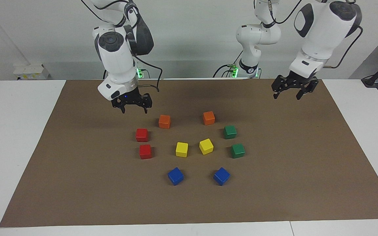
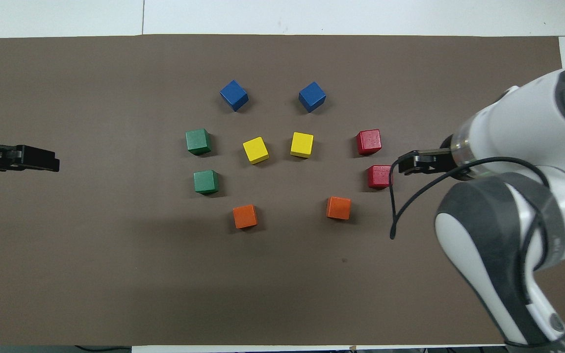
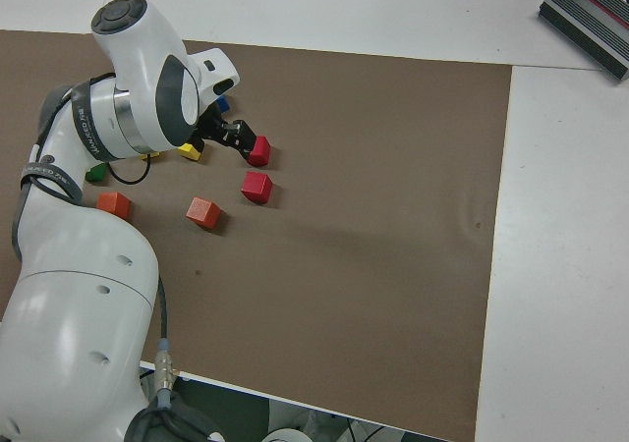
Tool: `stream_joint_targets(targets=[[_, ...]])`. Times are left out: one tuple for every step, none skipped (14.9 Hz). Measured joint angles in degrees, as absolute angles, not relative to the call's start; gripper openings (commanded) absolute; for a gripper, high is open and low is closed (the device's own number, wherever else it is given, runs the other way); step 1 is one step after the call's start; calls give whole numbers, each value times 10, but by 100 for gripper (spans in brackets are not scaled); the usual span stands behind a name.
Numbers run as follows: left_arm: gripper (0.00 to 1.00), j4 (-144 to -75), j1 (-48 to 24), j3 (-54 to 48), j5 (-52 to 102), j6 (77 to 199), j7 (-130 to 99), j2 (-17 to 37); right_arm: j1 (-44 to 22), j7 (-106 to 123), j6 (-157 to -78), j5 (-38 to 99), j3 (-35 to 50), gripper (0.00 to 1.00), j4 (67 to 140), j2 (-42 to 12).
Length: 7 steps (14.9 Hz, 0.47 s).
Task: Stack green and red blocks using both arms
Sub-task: 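Move the left gripper toward the green cubes while the right gripper approaches red, then grasp the near green cube with the left gripper while the right gripper grasps red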
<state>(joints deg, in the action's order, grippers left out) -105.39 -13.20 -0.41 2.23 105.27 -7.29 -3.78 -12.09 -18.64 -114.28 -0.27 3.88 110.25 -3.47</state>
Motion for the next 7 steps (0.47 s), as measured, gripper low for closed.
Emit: stream_joint_targets(targets=[[100, -1062, -152, -5, 22, 1069, -91, -30, -120, -186, -1164, -3, 38, 100, 1115, -38], [100, -1070, -171, -5, 22, 1086, -107, -19, -118, -185, -1186, -3, 38, 100, 1129, -40], [100, -1076, -187, -6, 22, 1102, -119, -6, -116, -183, -1206, -3, 37, 100, 1142, -44], [100, -1082, -200, -6, 22, 1119, -130, 7, -115, -183, -1223, -3, 36, 100, 1152, -49], [100, -1090, -210, -6, 22, 1140, -139, 19, -115, -183, -1234, -3, 35, 100, 1158, -54], [100, -1101, -218, -6, 22, 1164, -148, 30, -115, -183, -1241, -3, 35, 100, 1162, -60], [100, -1115, -225, -6, 22, 1188, -155, 38, -115, -183, -1246, -3, 35, 100, 1163, -66]])
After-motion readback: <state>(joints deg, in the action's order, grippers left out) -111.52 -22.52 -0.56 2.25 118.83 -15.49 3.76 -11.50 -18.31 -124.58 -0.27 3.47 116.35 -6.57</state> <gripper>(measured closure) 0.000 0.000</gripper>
